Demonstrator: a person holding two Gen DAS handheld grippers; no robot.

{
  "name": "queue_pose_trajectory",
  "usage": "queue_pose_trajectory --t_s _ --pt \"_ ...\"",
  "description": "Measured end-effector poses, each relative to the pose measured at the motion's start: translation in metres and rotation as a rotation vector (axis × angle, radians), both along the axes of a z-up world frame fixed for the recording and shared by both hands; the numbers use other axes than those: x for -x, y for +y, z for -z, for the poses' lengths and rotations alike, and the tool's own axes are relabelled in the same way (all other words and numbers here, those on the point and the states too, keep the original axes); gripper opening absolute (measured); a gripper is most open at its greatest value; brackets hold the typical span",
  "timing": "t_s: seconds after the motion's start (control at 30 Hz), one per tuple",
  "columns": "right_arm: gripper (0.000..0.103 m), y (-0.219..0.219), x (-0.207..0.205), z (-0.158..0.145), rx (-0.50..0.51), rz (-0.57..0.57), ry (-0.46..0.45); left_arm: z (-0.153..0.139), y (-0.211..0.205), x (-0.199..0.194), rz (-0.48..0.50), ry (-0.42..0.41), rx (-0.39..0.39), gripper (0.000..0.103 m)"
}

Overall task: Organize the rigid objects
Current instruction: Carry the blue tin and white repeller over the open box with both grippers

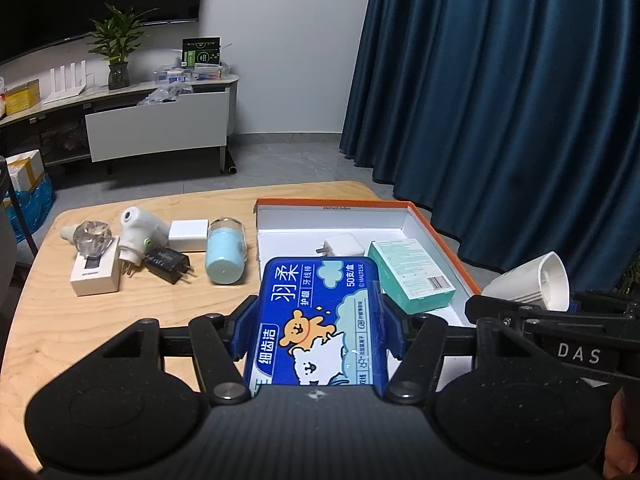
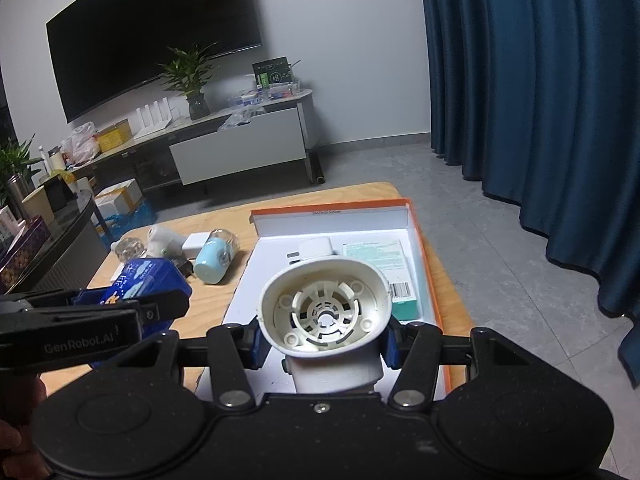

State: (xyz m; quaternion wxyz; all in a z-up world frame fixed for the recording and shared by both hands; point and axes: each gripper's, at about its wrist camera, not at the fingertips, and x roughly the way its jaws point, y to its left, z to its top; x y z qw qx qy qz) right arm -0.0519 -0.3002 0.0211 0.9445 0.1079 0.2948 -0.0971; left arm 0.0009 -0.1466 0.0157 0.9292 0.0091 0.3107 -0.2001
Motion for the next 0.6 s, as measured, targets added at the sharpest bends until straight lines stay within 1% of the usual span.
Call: queue_pose_trajectory --t_s 0.6 --pt "0.063 -0.014 -0.022 -0.005 -0.003 0.012 -0.021 0.000 -0.013 -0.013 0.012 0.007 -0.003 0.063"
